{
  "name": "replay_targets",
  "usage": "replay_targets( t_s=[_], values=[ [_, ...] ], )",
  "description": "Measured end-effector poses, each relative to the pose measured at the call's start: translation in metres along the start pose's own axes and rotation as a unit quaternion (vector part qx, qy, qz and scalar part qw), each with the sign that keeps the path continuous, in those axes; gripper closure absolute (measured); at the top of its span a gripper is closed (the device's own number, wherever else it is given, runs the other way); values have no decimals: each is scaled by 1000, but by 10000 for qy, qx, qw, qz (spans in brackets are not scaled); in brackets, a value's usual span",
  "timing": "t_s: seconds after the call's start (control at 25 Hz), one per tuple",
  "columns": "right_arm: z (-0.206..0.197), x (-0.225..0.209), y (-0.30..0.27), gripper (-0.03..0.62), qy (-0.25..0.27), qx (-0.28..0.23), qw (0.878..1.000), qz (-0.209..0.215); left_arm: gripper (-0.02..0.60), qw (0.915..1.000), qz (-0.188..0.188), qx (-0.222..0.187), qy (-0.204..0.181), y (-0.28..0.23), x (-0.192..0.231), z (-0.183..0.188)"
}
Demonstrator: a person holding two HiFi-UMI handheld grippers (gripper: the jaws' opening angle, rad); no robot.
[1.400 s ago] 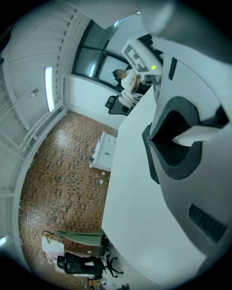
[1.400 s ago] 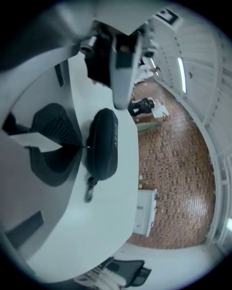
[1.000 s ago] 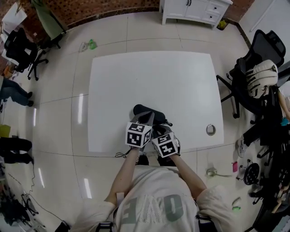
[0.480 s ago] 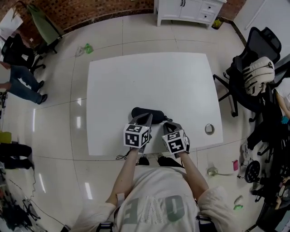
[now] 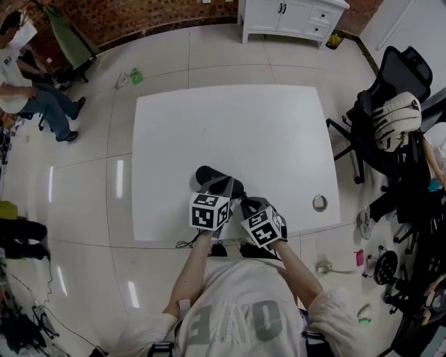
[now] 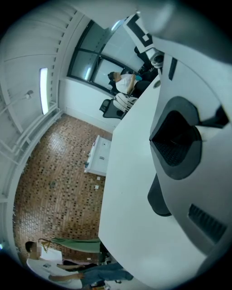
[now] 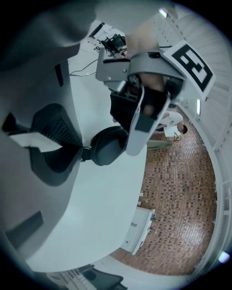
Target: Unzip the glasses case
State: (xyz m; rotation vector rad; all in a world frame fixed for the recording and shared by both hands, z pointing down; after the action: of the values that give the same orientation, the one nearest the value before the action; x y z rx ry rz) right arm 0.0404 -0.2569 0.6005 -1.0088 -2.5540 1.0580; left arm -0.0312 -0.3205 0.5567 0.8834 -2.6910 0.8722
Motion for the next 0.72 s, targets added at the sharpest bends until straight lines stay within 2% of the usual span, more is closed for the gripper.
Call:
replay_targets(
  t_s=[0.08,0.2,0.28,0.52,0.72],
  values=[
    [1,15,1,594,124,3,9998,169,578,9998,25,140,-115,-1,-3,-4],
    [-5,19,2,594,110,13,9998,161,578,9992,105,326,-207,2,-3,-14],
    [-7,12,4,594,95,15,9999,65,578,9993,86,350,-95,3,-3,-16],
    [2,-22,1,594,108,-98,9996,-246,578,9993,93,353,-71,5,-4,-18],
    [21,-36,-13,594,391,-184,9990,-134,578,9995,125,285,59,4,-5,-19]
  ],
)
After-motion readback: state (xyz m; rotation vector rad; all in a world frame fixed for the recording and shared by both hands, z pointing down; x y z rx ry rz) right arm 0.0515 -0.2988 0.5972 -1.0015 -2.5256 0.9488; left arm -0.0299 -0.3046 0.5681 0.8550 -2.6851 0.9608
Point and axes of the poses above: the fingertips, and each gripper's own axes: y backward along the fingers, x to its left, z out of its top, the point moved 4 cm from there along y, backward along the fingers, and after that the axes turned 7 degrees about -x, right-handed, at the moved point
